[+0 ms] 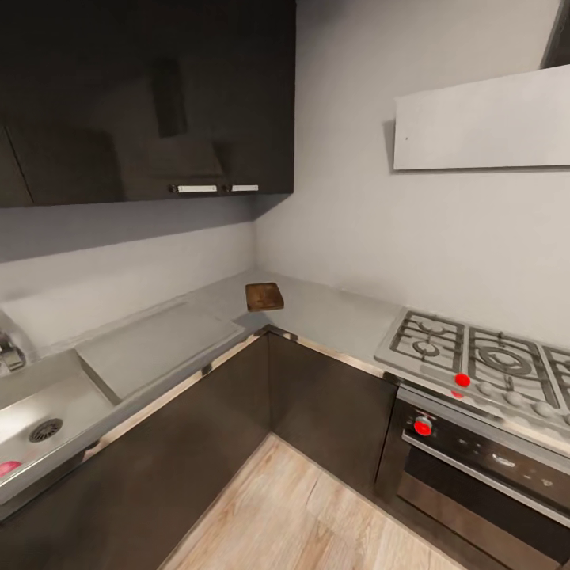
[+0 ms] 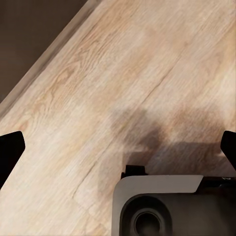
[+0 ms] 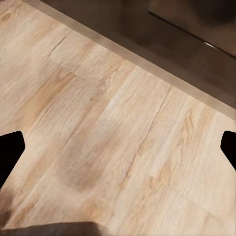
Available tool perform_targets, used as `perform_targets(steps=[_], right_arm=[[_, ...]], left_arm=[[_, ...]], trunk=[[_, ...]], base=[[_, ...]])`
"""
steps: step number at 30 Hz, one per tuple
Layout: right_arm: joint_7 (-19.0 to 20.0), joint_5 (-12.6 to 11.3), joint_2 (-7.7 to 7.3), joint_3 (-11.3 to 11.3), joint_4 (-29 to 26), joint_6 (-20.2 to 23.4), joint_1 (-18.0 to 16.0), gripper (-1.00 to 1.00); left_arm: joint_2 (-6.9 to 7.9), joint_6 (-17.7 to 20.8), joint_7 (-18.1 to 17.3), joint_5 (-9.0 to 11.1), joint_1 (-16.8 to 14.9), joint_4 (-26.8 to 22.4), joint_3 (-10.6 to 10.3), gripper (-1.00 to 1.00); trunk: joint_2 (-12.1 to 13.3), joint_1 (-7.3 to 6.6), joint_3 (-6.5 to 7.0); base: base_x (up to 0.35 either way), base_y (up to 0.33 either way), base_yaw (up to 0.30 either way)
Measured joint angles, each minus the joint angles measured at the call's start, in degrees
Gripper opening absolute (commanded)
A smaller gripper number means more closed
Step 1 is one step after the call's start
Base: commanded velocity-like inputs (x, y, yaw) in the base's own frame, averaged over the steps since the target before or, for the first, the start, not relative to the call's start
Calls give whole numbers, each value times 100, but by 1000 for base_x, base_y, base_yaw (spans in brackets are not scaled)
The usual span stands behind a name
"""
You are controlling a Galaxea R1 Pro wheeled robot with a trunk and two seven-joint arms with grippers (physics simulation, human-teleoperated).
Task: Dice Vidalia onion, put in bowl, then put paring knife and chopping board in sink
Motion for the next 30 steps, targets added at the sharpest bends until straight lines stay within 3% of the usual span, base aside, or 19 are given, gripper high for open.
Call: perform_targets(steps=[5, 8, 13, 20, 21, 22, 23, 24, 26, 27, 29, 30], right_arm=[[33, -30, -32, 28, 32, 29, -32, 100], [44, 37, 65, 38, -65, -4, -59, 100], [-14, 76, 219, -53, -197, -162, -44, 100], [-13, 79, 219, -56, -47, -258, -44, 100], [-13, 79, 218, -56, 49, -259, -44, 100], [-13, 79, 217, -56, 52, -259, -44, 100], [-13, 79, 205, -56, 53, -259, -44, 100], [-13, 79, 198, -56, 53, -259, -44, 100], [-13, 79, 193, -56, 53, -259, -44, 100], [-13, 79, 192, -56, 53, -259, -43, 100], [-12, 81, 199, -49, 53, -259, -43, 100], [-10, 80, 202, -48, 53, -259, -43, 100]], left_arm=[[-33, 38, 29, -5, -30, -39, -21, 100], [64, -68, -58, 36, 64, 68, 79, 100], [-90, -230, -130, 46, 229, 231, 203, 100], [-301, -69, -166, -70, 456, 7, 46, 100], [-565, 1462, -177, -560, 954, -1117, -189, 100], [-846, 2894, -161, -665, 979, -1672, -366, 100], [-961, 4830, -150, -786, 907, -2675, -476, 100], [-1038, 5410, -145, -957, 751, -3880, -555, 100], [-1133, 5937, -139, -1199, 208, -6970, -746, 100], [-1148, 6170, -141, -1236, -84, -7653, -778, 100], [-1180, 6427, -135, -1266, -825, -7548, -808, 100], [-1192, 6686, -133, -1261, -1355, -7549, -810, 100]], trunk=[[0, 0, 1], [0, 0, 0], [0, 0, 0], [0, 0, 0], [0, -1, -1], [0, 0, -1], [1, 0, 0], [1, 0, 0], [1, 0, 1], [1, 0, 3], [2, 0, 3], [2, 0, 2]], base=[[0, 0, 0], [0, 0, 0], [0, 0, 0], [0, 0, 0], [0, 0, 0], [0, 0, 0], [0, 0, 0], [0, 0, 0], [0, 0, 0], [0, 0, 0], [0, 0, 0], [0, 0, 0]])
